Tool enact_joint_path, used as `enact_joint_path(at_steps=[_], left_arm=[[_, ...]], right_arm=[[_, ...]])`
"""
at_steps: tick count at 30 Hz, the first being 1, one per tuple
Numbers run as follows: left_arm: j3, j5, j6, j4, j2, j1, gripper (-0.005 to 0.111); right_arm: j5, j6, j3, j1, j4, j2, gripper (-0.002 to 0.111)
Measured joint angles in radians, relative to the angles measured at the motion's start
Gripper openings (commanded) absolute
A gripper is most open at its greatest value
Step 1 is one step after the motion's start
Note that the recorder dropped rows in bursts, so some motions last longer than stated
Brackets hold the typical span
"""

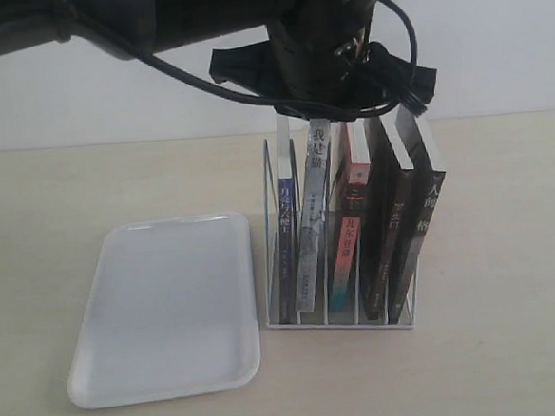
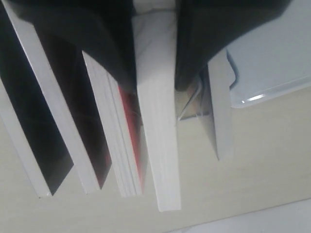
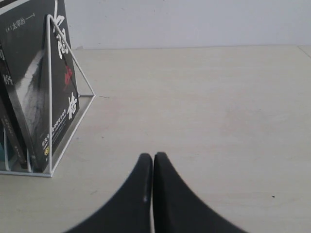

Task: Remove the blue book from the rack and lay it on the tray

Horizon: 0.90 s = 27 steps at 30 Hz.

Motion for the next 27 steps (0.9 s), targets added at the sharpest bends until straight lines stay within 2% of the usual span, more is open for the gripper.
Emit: enact_joint_path(at_steps=[10, 20, 27], left_arm=[[0.085, -0.09, -0.078, 0.065, -0.004, 0.0, 0.013], [0.104, -0.091, -0.079, 0.058, -0.011, -0.004, 0.013], [0.17, -0.109, -0.079, 0.054, -0.033, -0.007, 0.013]], right_arm=[[0.0, 0.0, 0.0, 0.0, 0.0, 0.0, 0.0], [0.0, 0.0, 0.0, 0.0, 0.0, 0.0, 0.0], [0.0, 0.0, 0.0, 0.0, 0.0, 0.0, 0.0]])
